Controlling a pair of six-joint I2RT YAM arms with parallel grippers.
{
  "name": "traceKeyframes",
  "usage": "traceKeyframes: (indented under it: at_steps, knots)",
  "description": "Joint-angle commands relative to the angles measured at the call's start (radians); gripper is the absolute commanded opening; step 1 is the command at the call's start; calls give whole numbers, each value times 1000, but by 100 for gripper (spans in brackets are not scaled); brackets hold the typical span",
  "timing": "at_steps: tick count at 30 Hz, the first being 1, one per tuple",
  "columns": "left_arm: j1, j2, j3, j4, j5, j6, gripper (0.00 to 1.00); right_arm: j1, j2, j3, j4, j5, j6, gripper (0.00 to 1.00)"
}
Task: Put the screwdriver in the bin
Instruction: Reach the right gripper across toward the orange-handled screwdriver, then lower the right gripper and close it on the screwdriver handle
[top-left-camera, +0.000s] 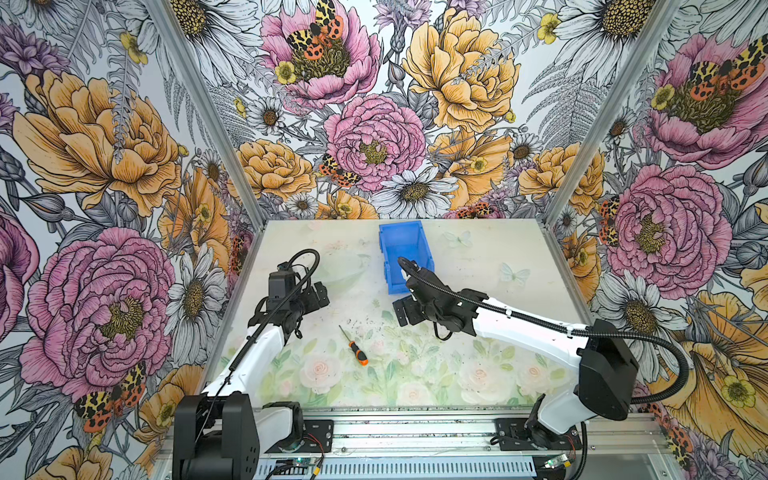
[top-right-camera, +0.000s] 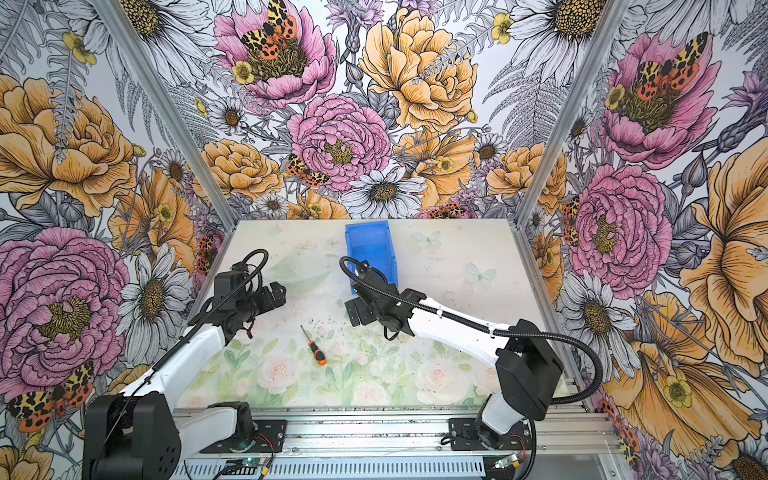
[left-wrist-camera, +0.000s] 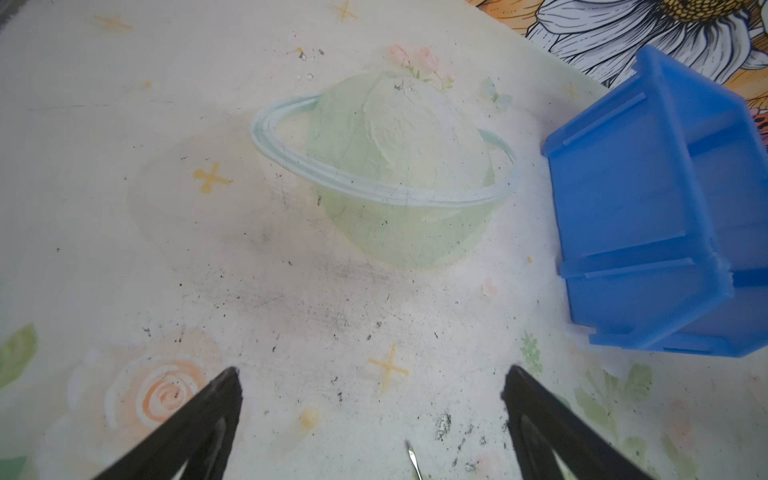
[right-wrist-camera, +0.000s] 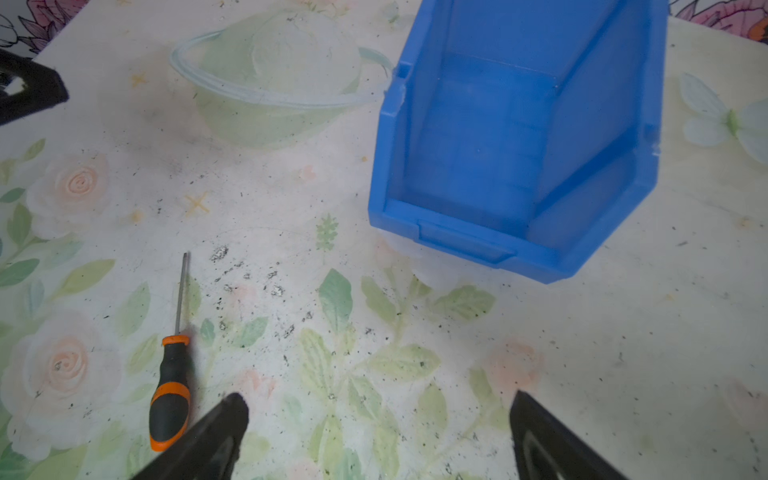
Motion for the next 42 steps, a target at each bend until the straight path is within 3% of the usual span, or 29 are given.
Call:
traceKeyframes:
  at_steps: [1,19,34,42]
  knots:
    - [10,-31,-3,-18,-43,19,99,35,59,71,-5,-31,-37,99]
    - [55,-34,-25,-1,-8,-21,99,107,315,259,-16,-333,-136,100]
    - [90,-56,-69,25,8,-53,99,130,429,306,-29,-407,-180,97]
    - [113,-49,-71,36,7,-55,99,141,474,339,-51,-413,-185,86]
